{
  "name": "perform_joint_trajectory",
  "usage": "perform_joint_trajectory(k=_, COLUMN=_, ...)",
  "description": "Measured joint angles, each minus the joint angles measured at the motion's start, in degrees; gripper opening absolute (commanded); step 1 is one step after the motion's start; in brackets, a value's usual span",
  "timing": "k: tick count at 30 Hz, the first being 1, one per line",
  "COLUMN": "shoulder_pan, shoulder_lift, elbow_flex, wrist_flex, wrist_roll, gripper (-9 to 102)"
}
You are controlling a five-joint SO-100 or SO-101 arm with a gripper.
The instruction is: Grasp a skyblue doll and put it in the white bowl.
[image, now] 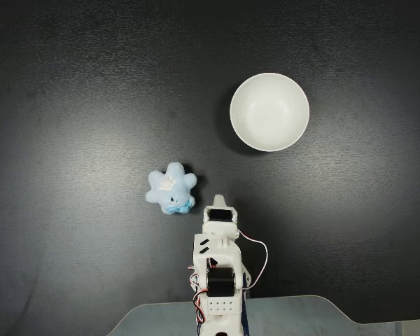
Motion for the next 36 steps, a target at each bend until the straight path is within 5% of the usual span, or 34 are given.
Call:
perform_joint_trajectory(k=10, shoulder_pan=-0.1, shoulder_lift=-5.2, elbow_flex=-4.2, wrist_flex=-5.4, wrist_roll=0.0, gripper=0)
perform_joint_trajectory(k=21, shoulder_pan=0.1, shoulder_lift=-34.0, elbow_flex=-40.2, wrist_flex=-13.3, wrist_roll=0.0, gripper=0)
perform_joint_trajectory(k=25, shoulder_pan=0.2, shoulder_lift=-35.9, elbow_flex=-52.4, wrist_flex=-4.6, wrist_roll=0.0, gripper=0)
perform_joint_trajectory(k=32, shoulder_pan=0.0, shoulder_lift=-47.9, elbow_flex=-68.0, wrist_flex=23.9, wrist_roll=0.0, gripper=0)
perform_joint_trajectory(k=36, shoulder_pan=0.4, shoulder_lift=-61.3, elbow_flex=-76.3, wrist_flex=26.5, wrist_roll=0.0, gripper=0)
